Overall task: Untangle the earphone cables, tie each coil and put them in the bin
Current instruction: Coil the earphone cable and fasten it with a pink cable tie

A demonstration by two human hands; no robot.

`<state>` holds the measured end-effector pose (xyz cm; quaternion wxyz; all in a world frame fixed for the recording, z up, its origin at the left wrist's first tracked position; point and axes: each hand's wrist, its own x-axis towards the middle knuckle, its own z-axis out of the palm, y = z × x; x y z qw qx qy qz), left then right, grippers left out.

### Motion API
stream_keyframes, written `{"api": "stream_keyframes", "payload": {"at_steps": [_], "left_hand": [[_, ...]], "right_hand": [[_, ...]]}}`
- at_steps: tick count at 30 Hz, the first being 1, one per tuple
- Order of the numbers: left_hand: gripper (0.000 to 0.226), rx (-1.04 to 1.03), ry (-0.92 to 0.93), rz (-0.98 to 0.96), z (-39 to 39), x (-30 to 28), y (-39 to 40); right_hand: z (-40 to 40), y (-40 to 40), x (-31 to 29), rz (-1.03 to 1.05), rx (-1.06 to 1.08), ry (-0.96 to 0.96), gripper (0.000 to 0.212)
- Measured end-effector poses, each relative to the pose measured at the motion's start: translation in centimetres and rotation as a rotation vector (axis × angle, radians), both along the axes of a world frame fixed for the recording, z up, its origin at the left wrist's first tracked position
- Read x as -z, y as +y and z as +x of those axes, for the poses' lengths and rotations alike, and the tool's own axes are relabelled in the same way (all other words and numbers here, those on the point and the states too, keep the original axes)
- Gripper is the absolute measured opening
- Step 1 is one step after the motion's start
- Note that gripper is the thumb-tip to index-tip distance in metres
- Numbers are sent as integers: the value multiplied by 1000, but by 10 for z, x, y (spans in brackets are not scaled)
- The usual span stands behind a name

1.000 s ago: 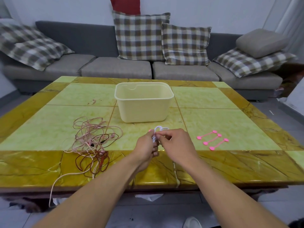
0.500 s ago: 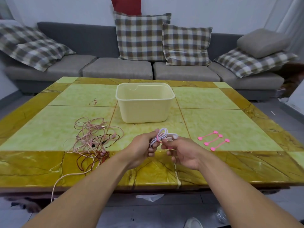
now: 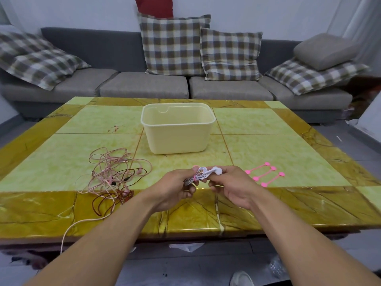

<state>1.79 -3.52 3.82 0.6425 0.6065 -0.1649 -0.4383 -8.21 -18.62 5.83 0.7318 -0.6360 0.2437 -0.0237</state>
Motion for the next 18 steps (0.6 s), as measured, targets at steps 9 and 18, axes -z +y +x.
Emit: {"api": "stream_keyframes", "payload": {"at_steps": [9,18], "left_hand": [[32,220,-47,18,5,-1,13],[27,218,-193,103,5,8,13]], "right_hand": [[-5,-11,-9,177,-159,77,34],[-6,-4,-4,-203,-140,41,20]]}}
